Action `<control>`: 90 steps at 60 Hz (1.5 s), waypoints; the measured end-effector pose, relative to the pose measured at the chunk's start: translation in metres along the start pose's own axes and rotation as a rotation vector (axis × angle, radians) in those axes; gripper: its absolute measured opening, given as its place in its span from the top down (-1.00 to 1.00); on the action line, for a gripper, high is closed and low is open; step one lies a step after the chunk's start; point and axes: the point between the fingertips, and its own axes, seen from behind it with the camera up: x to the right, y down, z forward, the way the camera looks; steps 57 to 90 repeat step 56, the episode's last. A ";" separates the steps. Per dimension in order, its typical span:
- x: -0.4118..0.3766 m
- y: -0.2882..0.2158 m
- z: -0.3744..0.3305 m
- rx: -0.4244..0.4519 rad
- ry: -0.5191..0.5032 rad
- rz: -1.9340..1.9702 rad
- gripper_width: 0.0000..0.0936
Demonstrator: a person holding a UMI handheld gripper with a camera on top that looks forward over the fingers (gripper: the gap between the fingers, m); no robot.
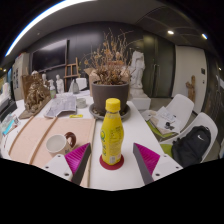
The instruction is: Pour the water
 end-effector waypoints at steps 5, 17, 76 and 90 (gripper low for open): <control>-0.005 -0.002 -0.046 -0.050 0.059 0.024 -0.83; -0.058 -0.004 -0.154 -0.120 0.092 0.053 -0.84; -0.134 -0.012 -0.266 -0.099 0.129 0.023 -0.84; -0.134 -0.012 -0.266 -0.099 0.129 0.023 -0.84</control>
